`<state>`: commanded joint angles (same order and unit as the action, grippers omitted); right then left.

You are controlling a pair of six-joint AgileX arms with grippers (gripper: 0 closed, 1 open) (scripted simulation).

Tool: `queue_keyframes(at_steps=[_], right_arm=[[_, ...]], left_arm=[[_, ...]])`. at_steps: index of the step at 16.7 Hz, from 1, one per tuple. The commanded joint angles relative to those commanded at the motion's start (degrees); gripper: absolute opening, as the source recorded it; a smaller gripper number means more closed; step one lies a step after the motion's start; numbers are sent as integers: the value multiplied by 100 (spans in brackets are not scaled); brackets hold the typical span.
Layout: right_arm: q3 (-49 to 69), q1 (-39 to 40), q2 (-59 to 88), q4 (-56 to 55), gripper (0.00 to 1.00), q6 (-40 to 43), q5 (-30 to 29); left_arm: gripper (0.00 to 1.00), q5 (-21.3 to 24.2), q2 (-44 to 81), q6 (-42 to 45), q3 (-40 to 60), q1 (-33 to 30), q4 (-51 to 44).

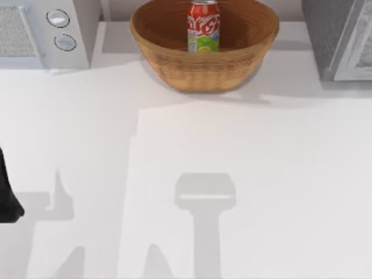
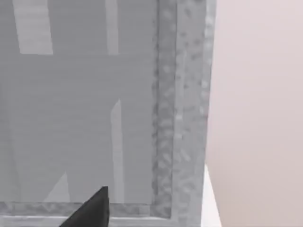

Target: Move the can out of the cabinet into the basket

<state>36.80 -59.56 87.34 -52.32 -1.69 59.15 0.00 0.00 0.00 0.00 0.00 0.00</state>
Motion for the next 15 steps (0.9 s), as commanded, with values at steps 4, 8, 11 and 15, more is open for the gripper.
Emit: queue_keyframes(at_steps=[4,8,11,15], right_arm=[[1727,-65,-210,2051,100,15,52],[3585,-95,-482,4302,100,19,77],[4833,-81,-710,5795,100,12,65],[5990,-28,-979,7080,100,-5,24]], left_arm=[[100,0,0,0,0,0,0],[100,0,0,0,0,0,0],[100,0,0,0,0,0,0],[100,0,0,0,0,0,0]])
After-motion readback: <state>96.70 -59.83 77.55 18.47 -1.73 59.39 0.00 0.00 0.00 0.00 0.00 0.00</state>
